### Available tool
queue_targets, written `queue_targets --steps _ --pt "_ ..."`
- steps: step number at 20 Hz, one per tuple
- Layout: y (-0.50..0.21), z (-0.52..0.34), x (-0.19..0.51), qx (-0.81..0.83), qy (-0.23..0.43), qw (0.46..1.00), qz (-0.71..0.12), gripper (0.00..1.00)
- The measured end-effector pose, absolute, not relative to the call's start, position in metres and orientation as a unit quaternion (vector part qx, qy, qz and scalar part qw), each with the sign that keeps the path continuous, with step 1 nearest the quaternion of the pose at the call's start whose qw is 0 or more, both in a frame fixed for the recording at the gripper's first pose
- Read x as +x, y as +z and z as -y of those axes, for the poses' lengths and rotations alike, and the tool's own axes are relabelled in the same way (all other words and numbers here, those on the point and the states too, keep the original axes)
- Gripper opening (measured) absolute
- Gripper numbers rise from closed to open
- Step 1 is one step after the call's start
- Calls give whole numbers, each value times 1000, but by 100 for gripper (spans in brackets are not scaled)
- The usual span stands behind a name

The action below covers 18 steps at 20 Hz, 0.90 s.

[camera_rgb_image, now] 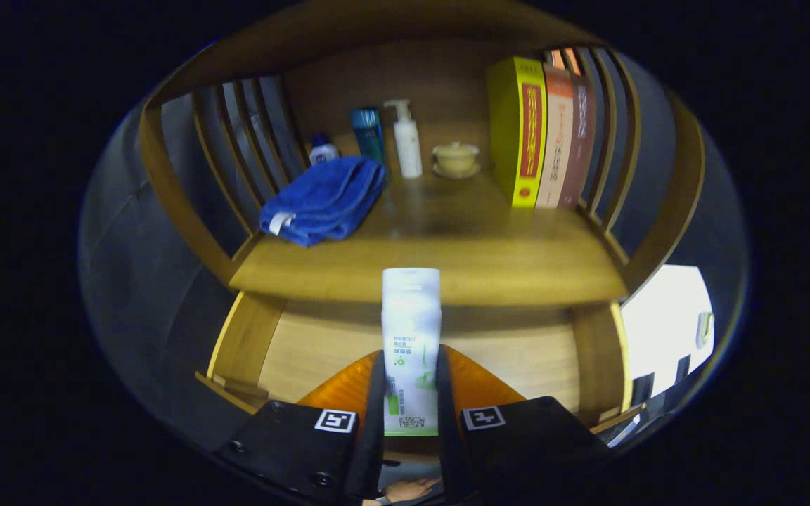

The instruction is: Pull open the drawer, take out the items inside it, and place them on the countertop above the cabinet.

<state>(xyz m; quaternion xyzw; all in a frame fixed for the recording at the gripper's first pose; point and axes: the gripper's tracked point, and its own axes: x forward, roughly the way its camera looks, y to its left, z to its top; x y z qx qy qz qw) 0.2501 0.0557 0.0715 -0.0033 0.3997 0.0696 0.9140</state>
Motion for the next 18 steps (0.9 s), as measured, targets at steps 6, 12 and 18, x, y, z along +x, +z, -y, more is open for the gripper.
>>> queue_targets --steps 6,12,18 --pt "95 -74 310 -17 69 936 -344 42" --pt "75 -94 357 5 76 938 -337 41" --pt "41 -86 386 10 44 930 -366 42"
